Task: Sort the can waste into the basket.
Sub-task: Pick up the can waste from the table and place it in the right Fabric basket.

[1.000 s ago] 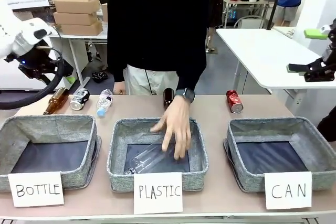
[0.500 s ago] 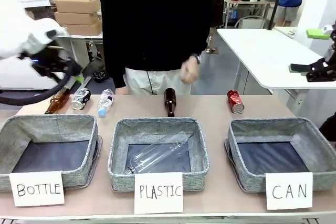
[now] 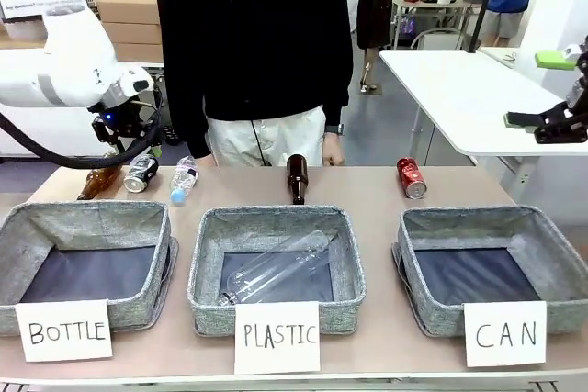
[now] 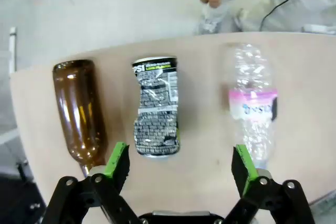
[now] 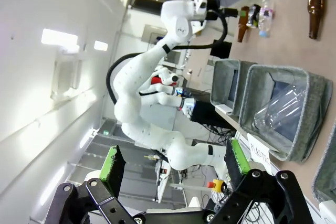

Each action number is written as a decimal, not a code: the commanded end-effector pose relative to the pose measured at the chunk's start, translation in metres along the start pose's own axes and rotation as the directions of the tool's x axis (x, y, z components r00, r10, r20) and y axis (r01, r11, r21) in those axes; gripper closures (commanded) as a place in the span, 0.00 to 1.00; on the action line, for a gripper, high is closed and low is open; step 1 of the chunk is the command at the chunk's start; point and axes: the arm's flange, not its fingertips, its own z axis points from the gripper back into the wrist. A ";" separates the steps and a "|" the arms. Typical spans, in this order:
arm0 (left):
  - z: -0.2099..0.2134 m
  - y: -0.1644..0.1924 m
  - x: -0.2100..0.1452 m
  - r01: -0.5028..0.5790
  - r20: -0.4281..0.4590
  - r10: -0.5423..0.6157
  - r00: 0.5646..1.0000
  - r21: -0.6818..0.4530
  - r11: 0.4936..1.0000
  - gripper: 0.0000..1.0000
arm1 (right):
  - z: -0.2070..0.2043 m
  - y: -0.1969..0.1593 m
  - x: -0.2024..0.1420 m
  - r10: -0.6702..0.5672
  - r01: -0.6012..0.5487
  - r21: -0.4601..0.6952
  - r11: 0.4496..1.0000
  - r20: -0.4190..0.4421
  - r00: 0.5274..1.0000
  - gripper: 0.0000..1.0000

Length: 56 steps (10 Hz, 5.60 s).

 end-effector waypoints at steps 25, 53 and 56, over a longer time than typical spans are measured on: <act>-0.019 -0.008 -0.015 -0.039 -0.178 0.017 0.984 -0.121 0.992 1.00 | -0.002 0.001 0.003 0.027 -0.027 0.026 0.999 0.009 1.000 0.00; -0.088 0.043 0.062 -0.644 -0.108 0.657 0.746 0.136 0.753 1.00 | -0.002 0.001 0.003 0.027 -0.027 0.026 0.999 0.009 1.000 0.00; -0.086 0.044 0.061 -0.639 -0.112 0.652 0.750 0.133 0.758 1.00 | -0.002 0.001 0.003 0.027 -0.027 0.026 0.999 0.009 1.000 0.00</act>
